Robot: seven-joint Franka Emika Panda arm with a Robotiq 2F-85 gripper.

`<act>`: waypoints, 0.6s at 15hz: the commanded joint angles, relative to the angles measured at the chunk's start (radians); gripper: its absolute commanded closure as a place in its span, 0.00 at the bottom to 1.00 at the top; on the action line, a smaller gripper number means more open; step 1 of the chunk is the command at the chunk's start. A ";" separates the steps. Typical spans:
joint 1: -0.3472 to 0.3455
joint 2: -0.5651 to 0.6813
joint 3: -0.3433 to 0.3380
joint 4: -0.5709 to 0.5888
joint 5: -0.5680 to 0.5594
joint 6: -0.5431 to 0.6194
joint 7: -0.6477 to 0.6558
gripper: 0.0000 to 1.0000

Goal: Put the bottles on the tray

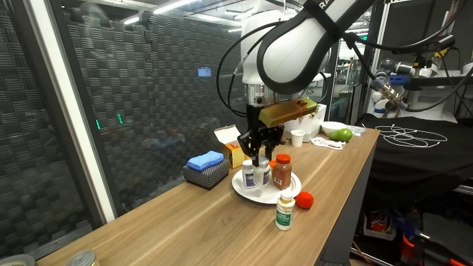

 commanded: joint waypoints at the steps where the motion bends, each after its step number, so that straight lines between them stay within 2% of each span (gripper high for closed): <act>1: -0.011 0.024 -0.015 0.013 -0.020 0.009 0.046 0.81; 9: -0.005 0.072 -0.017 0.029 -0.019 0.017 0.045 0.81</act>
